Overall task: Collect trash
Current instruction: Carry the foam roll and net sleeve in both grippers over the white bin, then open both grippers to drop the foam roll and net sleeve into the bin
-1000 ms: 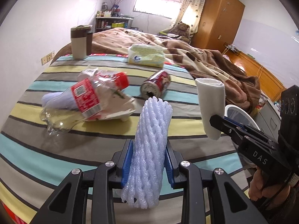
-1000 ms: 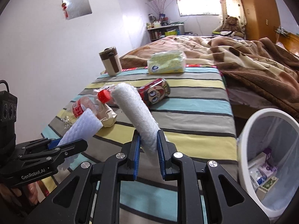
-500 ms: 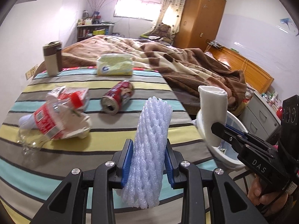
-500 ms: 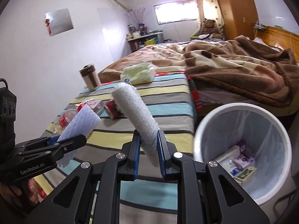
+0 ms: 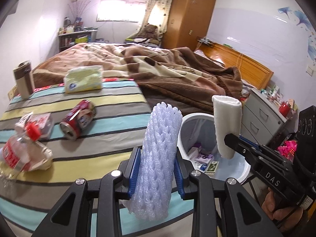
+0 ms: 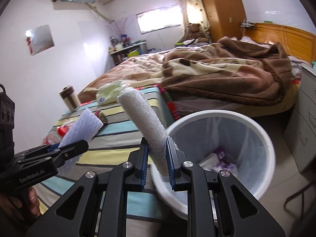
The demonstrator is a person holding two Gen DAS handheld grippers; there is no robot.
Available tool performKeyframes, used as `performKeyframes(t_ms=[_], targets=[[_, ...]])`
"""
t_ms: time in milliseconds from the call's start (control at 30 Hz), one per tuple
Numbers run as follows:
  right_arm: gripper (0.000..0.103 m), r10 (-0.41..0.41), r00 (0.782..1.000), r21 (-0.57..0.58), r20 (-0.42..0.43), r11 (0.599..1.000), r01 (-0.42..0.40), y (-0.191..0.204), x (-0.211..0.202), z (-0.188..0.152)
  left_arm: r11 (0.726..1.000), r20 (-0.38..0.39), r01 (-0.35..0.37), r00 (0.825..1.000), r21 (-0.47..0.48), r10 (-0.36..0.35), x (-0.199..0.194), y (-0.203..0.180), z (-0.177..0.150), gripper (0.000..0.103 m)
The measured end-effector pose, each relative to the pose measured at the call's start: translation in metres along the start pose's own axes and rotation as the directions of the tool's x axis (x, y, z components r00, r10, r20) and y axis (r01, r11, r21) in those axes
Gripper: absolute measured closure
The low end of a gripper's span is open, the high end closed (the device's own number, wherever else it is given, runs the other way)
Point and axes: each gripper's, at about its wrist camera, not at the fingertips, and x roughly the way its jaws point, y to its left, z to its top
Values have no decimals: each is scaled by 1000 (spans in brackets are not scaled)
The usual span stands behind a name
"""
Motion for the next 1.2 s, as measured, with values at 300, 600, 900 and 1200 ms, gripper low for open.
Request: performKeyframes(t_ms=[300,600,900,1200], targets=[[85,-64,998,61,-2,996,64,-28,-6,-4,997,-17,55,998,47,-54,26,-32,11,71],[85,-139,990,101,-32,985,142,-49,-3,-9,992,-66,104,993,70,-99,56,-56,14,71],[84,-185,980,134,-67,972,193,-66,1,-13,985,-92,134,988,106,-124,77,-79,16,71],[81,-218,972,139,-85,964,228,-75,0,-16,981,-124,146,984,125,-130,92,-92,15,68]])
